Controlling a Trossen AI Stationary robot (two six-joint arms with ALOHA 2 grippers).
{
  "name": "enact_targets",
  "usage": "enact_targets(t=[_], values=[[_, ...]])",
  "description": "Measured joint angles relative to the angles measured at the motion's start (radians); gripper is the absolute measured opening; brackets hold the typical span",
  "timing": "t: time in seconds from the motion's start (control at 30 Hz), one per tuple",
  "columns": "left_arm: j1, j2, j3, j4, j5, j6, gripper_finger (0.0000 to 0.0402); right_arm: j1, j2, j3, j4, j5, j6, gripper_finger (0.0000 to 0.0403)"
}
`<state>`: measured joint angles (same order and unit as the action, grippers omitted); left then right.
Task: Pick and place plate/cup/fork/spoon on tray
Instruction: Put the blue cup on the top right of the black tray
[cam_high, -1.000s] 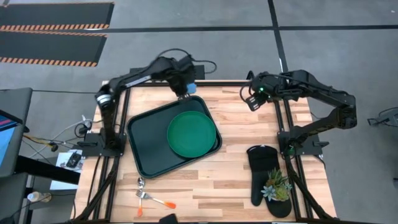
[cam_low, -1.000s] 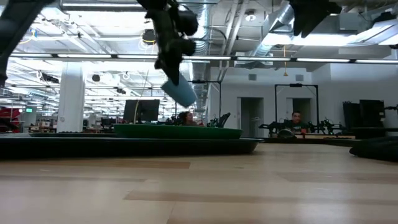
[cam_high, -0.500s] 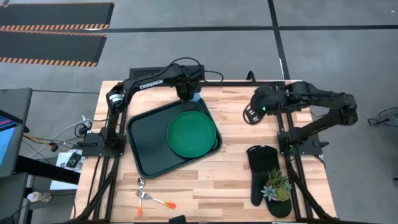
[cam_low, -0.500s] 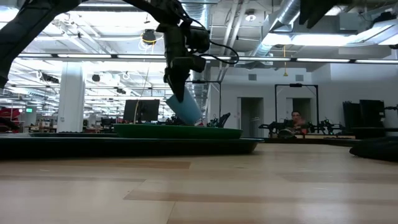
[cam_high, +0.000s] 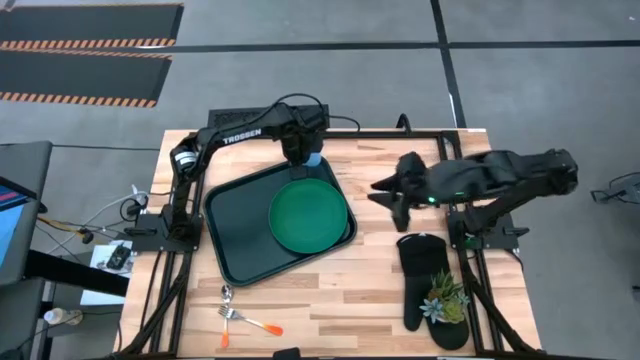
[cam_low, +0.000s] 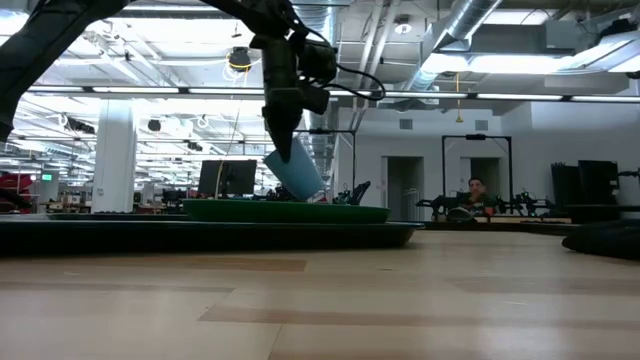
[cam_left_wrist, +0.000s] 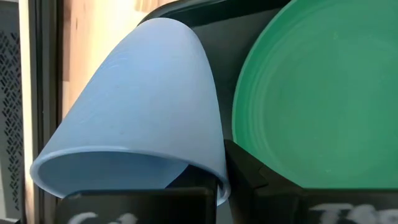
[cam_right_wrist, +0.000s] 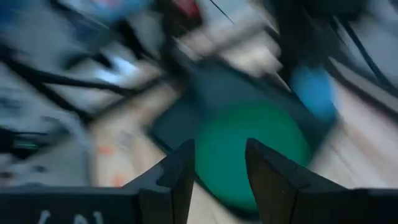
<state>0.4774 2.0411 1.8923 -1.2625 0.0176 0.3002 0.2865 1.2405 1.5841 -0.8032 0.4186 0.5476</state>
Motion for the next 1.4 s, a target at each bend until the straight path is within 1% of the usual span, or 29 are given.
enact_targets(t=[0.1, 0.17, 0.27, 0.37, 0.47, 0.53, 0.6, 0.77, 0.83, 0.97, 1.07, 1.23, 1.4], values=[[0.001, 0.0, 0.0, 0.002, -0.003, 0.011, 0.0, 0.024, -0.052, 0.022, 0.122, -0.002, -0.157, 0.0166], [0.0, 0.0, 0.0, 0.004, -0.003, 0.011, 0.0, 0.023, -0.101, 0.042, 0.158, 0.01, -0.204, 0.0166], [0.0, 0.0, 0.0, 0.005, -0.001, 0.012, 0.0, 0.027, -0.187, 0.048, 0.146, 0.067, -0.229, 0.0166], [0.0, 0.0, 0.0, 0.022, 0.004, 0.012, 0.0, 0.04, -0.265, 0.048, 0.037, 0.188, -0.228, 0.0166], [0.001, 0.0, 0.0, 0.028, 0.004, 0.012, 0.0, 0.058, -0.323, 0.03, -0.055, 0.342, -0.156, 0.0166], [0.004, 0.0, 0.0, 0.03, 0.005, 0.012, 0.0, 0.063, -0.367, -0.005, -0.065, 0.391, -0.142, 0.0166], [0.005, 0.001, 0.0, 0.041, 0.019, 0.011, 0.0, 0.072, -0.403, -0.041, -0.057, 0.387, -0.143, 0.0166], [0.005, 0.001, 0.0, 0.073, 0.068, -0.015, 0.0, 0.1, -0.475, -0.167, 0.002, 0.342, -0.229, 0.0166], [0.004, 0.001, 0.0, 0.082, 0.07, -0.032, 0.0, 0.109, -0.509, -0.214, 0.013, 0.318, -0.24, 0.0166], [0.004, 0.001, 0.0, 0.096, 0.072, -0.092, 0.0, 0.123, -0.592, -0.31, 0.036, 0.308, -0.237, 0.0166], [0.004, 0.0, 0.0, 0.075, 0.066, -0.111, 0.0, 0.136, -0.655, -0.366, 0.053, 0.304, -0.241, 0.0166], [0.004, -0.002, 0.0, 0.015, 0.048, -0.133, 0.0, 0.146, -0.782, -0.45, 0.194, 0.279, -0.368, 0.0166], [0.004, -0.002, -0.001, 0.034, 0.057, -0.136, 0.0, 0.145, -0.903, -0.528, 0.313, 0.234, -0.461, 0.0166]])
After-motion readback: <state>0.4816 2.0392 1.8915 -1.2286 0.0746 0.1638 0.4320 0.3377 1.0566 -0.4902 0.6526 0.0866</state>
